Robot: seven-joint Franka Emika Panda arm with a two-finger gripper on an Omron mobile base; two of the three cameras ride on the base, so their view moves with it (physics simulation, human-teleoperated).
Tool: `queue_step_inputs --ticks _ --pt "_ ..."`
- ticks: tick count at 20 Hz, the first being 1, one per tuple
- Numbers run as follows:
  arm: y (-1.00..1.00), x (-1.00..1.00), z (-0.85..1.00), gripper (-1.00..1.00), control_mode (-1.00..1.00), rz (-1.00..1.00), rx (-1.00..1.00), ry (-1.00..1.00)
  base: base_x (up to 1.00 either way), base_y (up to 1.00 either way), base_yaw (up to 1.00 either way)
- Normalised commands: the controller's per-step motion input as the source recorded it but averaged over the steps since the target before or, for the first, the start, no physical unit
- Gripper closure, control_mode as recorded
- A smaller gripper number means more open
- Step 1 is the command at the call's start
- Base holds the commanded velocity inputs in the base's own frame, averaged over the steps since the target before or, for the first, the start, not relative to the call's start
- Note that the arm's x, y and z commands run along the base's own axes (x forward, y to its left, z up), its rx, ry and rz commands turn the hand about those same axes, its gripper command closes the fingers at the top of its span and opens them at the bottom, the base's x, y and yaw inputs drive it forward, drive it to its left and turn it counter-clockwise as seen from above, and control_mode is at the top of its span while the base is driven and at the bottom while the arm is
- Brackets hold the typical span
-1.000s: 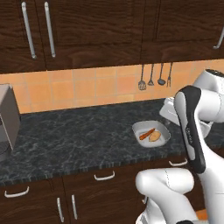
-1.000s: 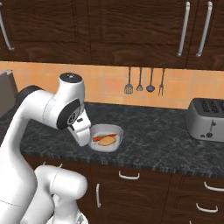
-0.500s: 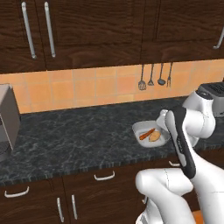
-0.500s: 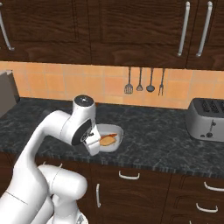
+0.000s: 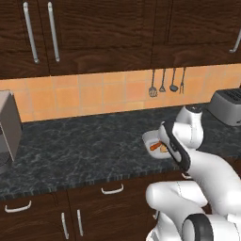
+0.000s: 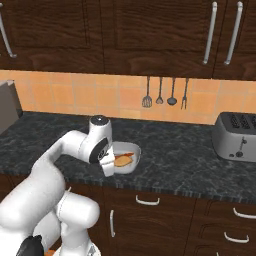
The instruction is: Take the meat container that has the fish and place it on the second highest rack of the freezer. Then take the vegetable container that has the potato and carrot and place it on the highest rack of the freezer.
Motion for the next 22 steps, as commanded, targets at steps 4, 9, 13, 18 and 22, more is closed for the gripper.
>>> queue_step_inputs --ticks 4,9,13,18,22 --pt "0.0 0.38 -0.28 -1.0 -1.0 -0.08 0.0 0.19 0.0 0.0 0.0" --pt "0.0 0.15 -0.28 -1.0 -1.0 -0.05 0.0 0.07 0.0 0.0 0.0" --pt "0.0 0.03 -0.49 -1.0 -1.0 -0.05 0.0 0.02 0.0 0.0 0.0" --pt "-0.02 0.26 -0.39 -1.0 -1.0 -0.06 0.0 0.0 0.0 0.0 0.0" --pt "-0.04 0.07 -0.23 1.0 -1.0 -0.06 0.0 0.0 0.0 0.0 0.0"
